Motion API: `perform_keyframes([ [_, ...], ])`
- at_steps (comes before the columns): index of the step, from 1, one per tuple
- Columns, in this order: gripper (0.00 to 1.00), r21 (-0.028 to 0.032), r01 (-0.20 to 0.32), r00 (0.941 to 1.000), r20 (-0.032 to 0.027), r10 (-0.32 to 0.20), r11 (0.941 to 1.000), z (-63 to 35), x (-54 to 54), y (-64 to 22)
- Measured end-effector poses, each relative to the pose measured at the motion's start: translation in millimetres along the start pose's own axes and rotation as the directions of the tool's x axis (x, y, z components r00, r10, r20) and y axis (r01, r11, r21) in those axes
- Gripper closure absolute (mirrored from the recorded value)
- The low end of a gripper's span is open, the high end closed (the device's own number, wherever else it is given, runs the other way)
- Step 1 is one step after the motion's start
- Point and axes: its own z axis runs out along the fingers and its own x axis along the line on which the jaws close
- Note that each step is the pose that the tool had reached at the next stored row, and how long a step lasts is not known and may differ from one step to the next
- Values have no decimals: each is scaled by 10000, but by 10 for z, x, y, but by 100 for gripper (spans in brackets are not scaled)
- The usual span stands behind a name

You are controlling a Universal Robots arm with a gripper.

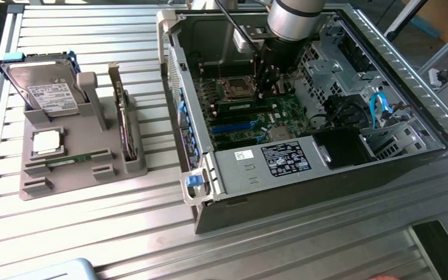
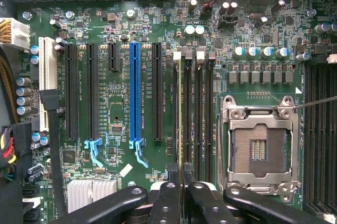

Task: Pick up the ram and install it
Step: 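Insert the ram into the slot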

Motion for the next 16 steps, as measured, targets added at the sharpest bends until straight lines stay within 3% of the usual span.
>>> perform_keyframes([
  [16, 88, 1, -1, 10000, 2, 1, 10000, 1, 0, -8],
])
